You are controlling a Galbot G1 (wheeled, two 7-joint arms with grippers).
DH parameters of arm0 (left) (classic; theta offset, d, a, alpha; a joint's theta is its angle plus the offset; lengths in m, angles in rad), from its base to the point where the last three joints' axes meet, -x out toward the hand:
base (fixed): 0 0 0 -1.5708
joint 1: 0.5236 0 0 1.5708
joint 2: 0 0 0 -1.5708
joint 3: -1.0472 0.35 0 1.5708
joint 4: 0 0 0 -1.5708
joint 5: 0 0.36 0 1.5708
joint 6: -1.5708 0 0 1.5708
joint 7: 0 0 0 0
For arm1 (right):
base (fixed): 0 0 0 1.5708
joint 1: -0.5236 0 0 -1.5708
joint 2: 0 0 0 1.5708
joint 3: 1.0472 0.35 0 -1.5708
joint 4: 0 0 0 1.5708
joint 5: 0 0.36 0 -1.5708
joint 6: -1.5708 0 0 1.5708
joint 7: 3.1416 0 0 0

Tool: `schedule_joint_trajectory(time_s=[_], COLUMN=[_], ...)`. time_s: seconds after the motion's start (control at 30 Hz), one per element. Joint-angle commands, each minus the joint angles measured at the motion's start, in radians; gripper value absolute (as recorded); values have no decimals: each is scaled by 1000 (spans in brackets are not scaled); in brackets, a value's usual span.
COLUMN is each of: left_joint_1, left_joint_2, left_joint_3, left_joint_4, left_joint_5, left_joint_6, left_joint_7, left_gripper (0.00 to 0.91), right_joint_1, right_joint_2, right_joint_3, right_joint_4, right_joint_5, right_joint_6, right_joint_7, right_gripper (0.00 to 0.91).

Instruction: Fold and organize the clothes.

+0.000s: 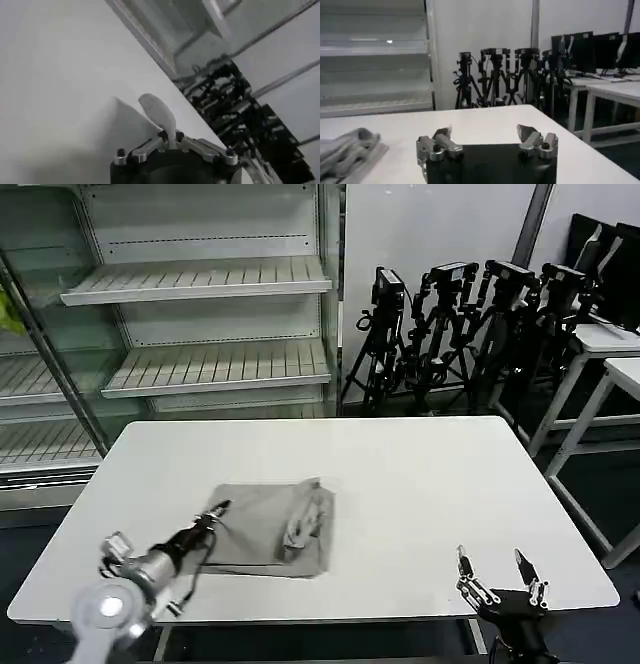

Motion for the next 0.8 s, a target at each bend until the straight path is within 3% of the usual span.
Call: schedule_joint_trajectory(time_s=[0.03, 0.2, 0.37, 0.47, 0.6, 0.8], left_joint_1=[2, 0, -4, -27, -133, -243], left_joint_2=[261, 288, 232, 162, 2, -194], left_joint_3=[-345, -348, -147, 75, 318, 531], left_joint_4=[27, -94, -266, -319, -290, -148], left_joint_5=[-145, -141, 44, 197, 347, 503], left_joint_6=[33, 33, 31, 21, 14, 14], left_joint_7=[6, -38, -80, -92, -141, -158], left_gripper=[20, 20, 20, 20, 20, 20], right_joint_1=[24, 41, 45, 40, 32, 32], right_joint_2=[-3, 0, 9, 16, 30, 53], right_joint_3=[-9, -28, -47, -50, -52, -61], right_joint_4=[-9, -15, -19, -15, -12, -15], right_joint_5=[2, -1, -12, -17, -26, -40], right_joint_6=[1, 1, 3, 6, 9, 16], right_joint_7=[0, 0, 1, 1, 1, 0], right_gripper=[907, 907, 907, 907, 907, 907])
